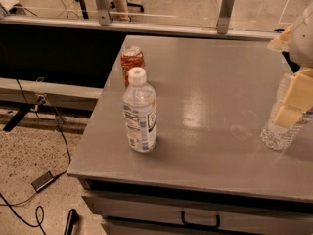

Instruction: Pick blue plastic bottle

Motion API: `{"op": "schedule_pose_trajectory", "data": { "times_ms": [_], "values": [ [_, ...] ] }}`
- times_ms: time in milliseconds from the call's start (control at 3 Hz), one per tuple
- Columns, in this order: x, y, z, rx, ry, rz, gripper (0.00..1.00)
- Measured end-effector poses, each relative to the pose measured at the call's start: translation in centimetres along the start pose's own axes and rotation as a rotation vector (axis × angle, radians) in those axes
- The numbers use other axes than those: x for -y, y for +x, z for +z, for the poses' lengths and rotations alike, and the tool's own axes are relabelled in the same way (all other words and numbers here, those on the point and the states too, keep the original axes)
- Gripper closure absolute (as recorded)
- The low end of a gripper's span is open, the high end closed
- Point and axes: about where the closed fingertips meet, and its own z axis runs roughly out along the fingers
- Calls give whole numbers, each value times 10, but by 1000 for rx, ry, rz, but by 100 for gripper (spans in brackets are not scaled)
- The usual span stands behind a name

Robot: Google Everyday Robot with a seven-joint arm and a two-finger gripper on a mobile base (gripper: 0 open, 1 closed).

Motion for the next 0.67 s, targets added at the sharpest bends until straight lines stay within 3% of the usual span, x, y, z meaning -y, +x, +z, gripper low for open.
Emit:
{"op": "schedule_pose_trajectory", "data": {
  "times_ms": [333,667],
  "values": [
    [0,0,0,0,0,0,0],
    [2,-14,7,10,-11,-51,0]
  ]
}}
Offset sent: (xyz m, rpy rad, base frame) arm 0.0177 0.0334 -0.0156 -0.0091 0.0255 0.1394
